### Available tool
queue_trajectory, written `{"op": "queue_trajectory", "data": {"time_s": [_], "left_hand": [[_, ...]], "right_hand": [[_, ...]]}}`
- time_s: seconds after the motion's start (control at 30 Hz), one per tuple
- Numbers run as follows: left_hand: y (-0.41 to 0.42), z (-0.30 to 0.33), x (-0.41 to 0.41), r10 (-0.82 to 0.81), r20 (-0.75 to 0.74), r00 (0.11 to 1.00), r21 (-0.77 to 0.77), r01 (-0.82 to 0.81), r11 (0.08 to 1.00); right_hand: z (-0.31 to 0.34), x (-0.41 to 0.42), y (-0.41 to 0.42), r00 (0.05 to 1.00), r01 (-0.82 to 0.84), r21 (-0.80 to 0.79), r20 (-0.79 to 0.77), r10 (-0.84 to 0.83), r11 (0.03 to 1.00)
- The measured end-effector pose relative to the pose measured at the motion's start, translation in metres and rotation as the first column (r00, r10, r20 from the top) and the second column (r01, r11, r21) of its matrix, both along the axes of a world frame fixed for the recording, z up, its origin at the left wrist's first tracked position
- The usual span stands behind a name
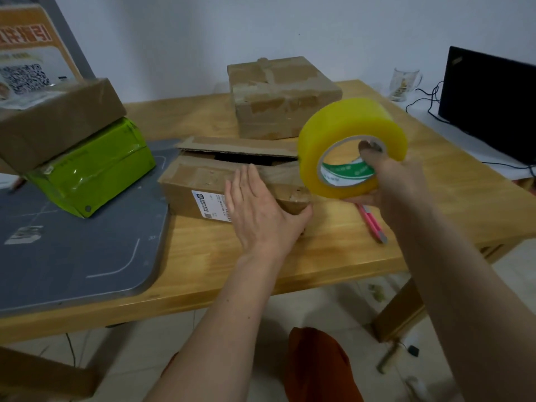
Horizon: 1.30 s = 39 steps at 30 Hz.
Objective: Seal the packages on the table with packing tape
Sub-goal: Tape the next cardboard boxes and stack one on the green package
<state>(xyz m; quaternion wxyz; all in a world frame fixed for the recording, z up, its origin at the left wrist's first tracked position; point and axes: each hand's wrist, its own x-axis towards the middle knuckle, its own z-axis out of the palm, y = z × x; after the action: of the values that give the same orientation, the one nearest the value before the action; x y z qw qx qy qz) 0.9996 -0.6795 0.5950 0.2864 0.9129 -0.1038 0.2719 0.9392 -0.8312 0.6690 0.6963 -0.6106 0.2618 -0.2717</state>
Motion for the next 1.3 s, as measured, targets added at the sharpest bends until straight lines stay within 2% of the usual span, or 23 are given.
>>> {"op": "queue_trajectory", "data": {"time_s": [0.23,0.33,0.43,0.53,0.8,1.0,1.1,1.2,1.3], "left_hand": [[0.001,0.007,-0.001,-0.049,-0.064,0.997,-0.089,0.043,0.995],[0.004,0.009,-0.001,-0.08,-0.061,0.995,-0.025,0.079,0.997],[0.017,0.012,0.006,-0.22,-0.137,0.966,0.037,0.226,0.973],[0.027,0.017,0.013,-0.337,-0.239,0.911,-0.047,0.336,0.941],[0.011,0.019,0.013,-0.236,-0.278,0.931,-0.118,0.211,0.97],[0.01,0.018,0.013,-0.255,-0.271,0.928,-0.136,0.226,0.965],[0.015,0.016,0.012,-0.262,-0.24,0.935,-0.066,0.253,0.965],[0.019,0.016,0.012,-0.249,-0.24,0.938,0.083,0.276,0.958],[0.022,0.019,0.013,-0.243,-0.25,0.937,0.189,0.294,0.937]], "right_hand": [[-0.017,-0.016,-0.001,1.0,0.0,0.067,-0.023,0.002,0.998],[-0.015,-0.016,-0.002,1.0,-0.017,0.022,-0.015,0.017,1.0],[-0.013,-0.015,-0.003,0.999,-0.025,0.078,-0.022,0.027,0.997],[-0.012,-0.014,-0.004,0.999,-0.012,0.127,-0.04,0.018,0.992],[-0.013,-0.012,-0.004,0.999,-0.012,0.13,-0.036,0.017,0.991],[-0.023,-0.016,-0.012,0.998,-0.045,0.098,-0.028,0.048,0.994],[-0.035,-0.02,-0.01,0.997,-0.074,0.078,0.034,0.072,0.994],[-0.045,-0.023,-0.01,0.987,-0.113,0.075,0.118,0.104,0.991],[-0.058,-0.022,-0.012,0.985,-0.081,0.114,0.162,0.062,0.99]]}}
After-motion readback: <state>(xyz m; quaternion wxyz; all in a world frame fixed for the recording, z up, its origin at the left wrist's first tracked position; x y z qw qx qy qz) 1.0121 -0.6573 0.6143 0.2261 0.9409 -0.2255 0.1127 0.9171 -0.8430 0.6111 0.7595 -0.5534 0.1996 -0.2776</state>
